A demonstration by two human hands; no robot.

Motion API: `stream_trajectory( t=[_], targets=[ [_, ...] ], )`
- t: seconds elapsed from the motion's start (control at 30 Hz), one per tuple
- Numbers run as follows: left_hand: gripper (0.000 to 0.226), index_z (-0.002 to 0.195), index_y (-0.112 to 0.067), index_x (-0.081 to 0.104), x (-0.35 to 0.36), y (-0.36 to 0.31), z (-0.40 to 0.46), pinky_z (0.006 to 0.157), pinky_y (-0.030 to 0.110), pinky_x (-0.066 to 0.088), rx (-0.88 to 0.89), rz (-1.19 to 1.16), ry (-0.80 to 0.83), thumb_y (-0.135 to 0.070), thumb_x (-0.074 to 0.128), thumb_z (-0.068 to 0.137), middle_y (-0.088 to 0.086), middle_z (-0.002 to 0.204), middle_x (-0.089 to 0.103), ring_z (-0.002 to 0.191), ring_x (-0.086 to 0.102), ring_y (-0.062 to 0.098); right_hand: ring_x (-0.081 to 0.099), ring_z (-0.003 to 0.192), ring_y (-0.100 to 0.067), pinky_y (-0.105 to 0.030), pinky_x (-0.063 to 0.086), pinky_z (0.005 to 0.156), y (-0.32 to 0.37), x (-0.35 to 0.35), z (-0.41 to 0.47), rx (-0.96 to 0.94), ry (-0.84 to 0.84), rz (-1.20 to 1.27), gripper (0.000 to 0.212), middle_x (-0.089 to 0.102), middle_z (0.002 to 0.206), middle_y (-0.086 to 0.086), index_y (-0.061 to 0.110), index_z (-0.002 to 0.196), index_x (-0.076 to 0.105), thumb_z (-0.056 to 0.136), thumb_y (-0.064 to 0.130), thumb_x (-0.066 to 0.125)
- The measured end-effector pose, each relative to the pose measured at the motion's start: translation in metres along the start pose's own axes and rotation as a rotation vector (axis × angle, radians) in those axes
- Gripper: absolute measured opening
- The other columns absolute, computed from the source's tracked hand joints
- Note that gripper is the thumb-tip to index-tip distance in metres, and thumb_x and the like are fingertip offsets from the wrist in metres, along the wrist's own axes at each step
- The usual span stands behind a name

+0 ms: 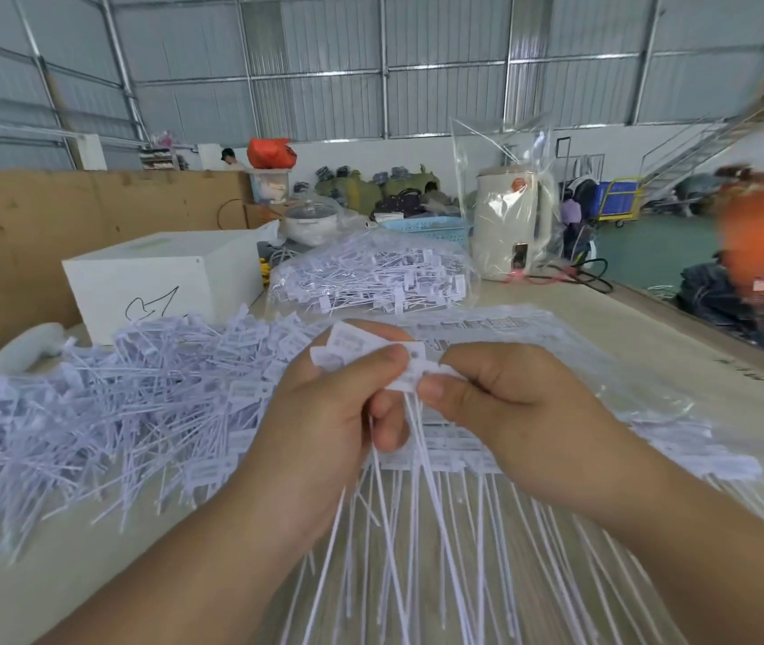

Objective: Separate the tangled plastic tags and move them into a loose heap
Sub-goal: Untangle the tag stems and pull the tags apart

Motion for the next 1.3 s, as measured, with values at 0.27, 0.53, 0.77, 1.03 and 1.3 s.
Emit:
stream_trajectory(
  t=[0.27, 0.53, 0.77, 1.03, 1.3],
  targets=[
    [0.009, 0.076, -0.011, 0.063, 0.006, 0.007, -0.002, 0.035, 0.016, 0.034, -0.192, -0.331, 0.063, -0.012, 0.062, 0.067, -0.002, 0.046, 0.036, 0.031, 0.036, 0.008, 0.037, 0.050, -0.015, -0.030, 0.036, 0.045, 0.002, -0.038, -0.005, -0.021, -0.322, 0.120, 0.042, 0.039, 0.057, 0.002, 0.014, 0.080, 0.054, 0.090, 0.055, 0.050],
    [0.012, 0.070, -0.022, 0.073, -0.008, 0.014, 0.003, 0.038, 0.021, 0.038, -0.117, 0.186, 0.078, -0.032, 0.066, 0.070, 0.006, 0.045, 0.050, 0.034, 0.046, 0.017, 0.055, 0.056, -0.007, -0.027, 0.048, 0.058, 0.007, 0.020, -0.005, -0.097, 0.095, -0.130, 0.043, 0.066, 0.078, 0.004, 0.045, 0.139, 0.024, 0.097, 0.048, 0.037],
    [0.024, 0.076, -0.021, 0.075, -0.001, 0.030, 0.000, 0.040, 0.025, 0.043, -0.205, 0.265, 0.187, -0.044, 0.070, 0.071, 0.020, 0.063, 0.061, 0.040, 0.055, 0.020, 0.061, 0.059, -0.006, -0.027, 0.052, 0.062, 0.000, 0.021, -0.006, -0.031, 0.140, -0.131, 0.058, 0.068, 0.081, 0.011, 0.051, 0.142, 0.014, 0.097, 0.041, 0.051],
    [0.012, 0.085, -0.028, 0.070, -0.004, 0.011, -0.003, 0.042, 0.024, 0.045, -0.068, 0.284, 0.066, -0.039, 0.070, 0.082, 0.006, 0.064, 0.066, 0.042, 0.054, 0.016, 0.060, 0.074, 0.005, -0.013, 0.045, 0.058, 0.005, 0.010, -0.006, 0.033, 0.080, -0.165, 0.081, 0.052, 0.093, 0.035, 0.059, 0.139, 0.002, 0.081, 0.033, 0.053],
    [0.015, 0.096, -0.017, 0.063, 0.024, 0.018, -0.011, 0.040, 0.029, 0.044, -0.066, 0.403, 0.358, -0.026, 0.062, 0.084, 0.009, 0.070, 0.065, 0.048, 0.051, 0.026, 0.048, 0.116, -0.003, -0.019, 0.051, 0.077, -0.002, 0.027, -0.008, 0.116, 0.130, -0.146, 0.105, 0.021, 0.119, 0.037, 0.067, 0.134, -0.010, 0.079, 0.018, 0.065]
  ],
)
Point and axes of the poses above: each hand's wrist, its own z-axis towards the middle knuckle, its own x-axis out of the palm, y = z × x, the point moved 10 cm from there along z, towards the middle knuckle
